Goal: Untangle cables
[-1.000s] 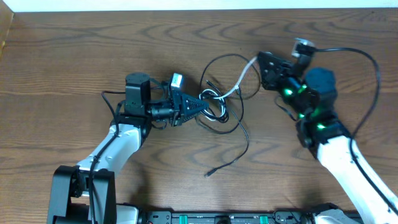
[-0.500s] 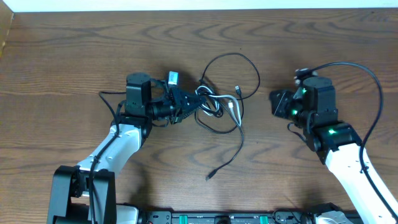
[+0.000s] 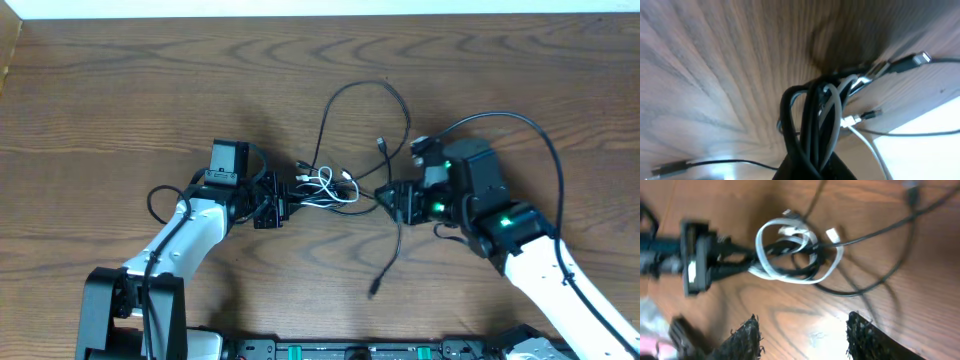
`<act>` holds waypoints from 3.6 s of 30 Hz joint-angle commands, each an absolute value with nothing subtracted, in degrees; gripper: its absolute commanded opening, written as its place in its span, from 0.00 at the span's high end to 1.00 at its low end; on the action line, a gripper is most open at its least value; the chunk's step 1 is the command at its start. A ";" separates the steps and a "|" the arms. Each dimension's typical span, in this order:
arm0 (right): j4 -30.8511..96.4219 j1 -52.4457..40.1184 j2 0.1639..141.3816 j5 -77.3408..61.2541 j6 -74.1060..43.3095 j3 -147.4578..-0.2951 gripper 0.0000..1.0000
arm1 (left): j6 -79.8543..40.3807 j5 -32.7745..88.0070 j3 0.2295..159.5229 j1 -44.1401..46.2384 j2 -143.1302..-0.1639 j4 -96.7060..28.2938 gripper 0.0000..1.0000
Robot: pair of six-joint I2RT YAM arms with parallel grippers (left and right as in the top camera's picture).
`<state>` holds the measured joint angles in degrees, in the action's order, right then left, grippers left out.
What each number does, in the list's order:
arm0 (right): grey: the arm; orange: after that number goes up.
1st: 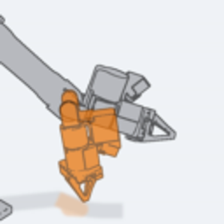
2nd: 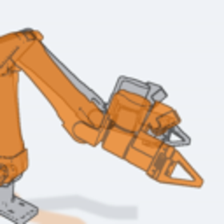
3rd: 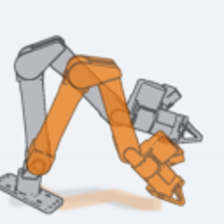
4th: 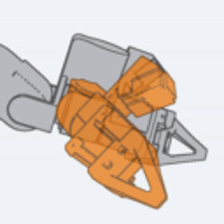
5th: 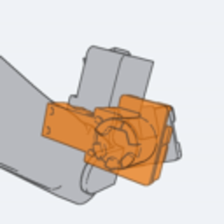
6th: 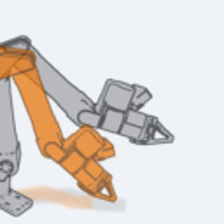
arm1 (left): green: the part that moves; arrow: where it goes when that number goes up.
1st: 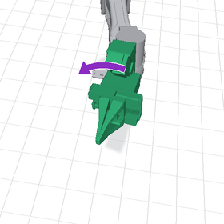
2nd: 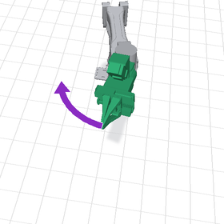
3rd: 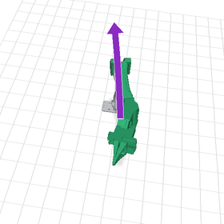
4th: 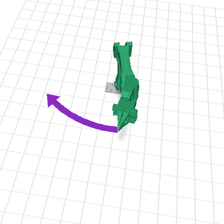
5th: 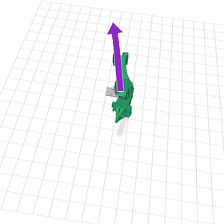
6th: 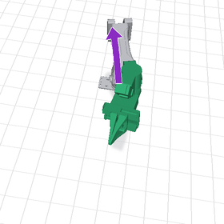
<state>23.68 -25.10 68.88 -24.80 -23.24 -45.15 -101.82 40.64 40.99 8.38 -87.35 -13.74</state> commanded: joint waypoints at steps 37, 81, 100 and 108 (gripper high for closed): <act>1.76 -46.54 94.50 -18.94 -104.55 -45.21 0.35 | -95.50 34.02 41.52 8.49 -86.80 -12.78 0.76; -5.39 -42.13 98.04 -11.75 -106.21 -45.21 0.68 | -70.48 52.77 41.52 8.51 -86.78 -14.74 0.86; 9.08 -34.48 97.71 -7.05 -77.17 -45.21 0.99 | -67.20 66.89 41.52 8.49 -86.78 0.16 0.85; 19.14 -25.87 92.99 -4.99 -68.53 -45.21 0.99 | -62.17 71.70 41.52 8.49 -86.78 14.06 0.86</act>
<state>17.56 -29.08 95.72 -8.10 -76.42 -45.28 -65.32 66.19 40.95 8.38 -87.35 9.65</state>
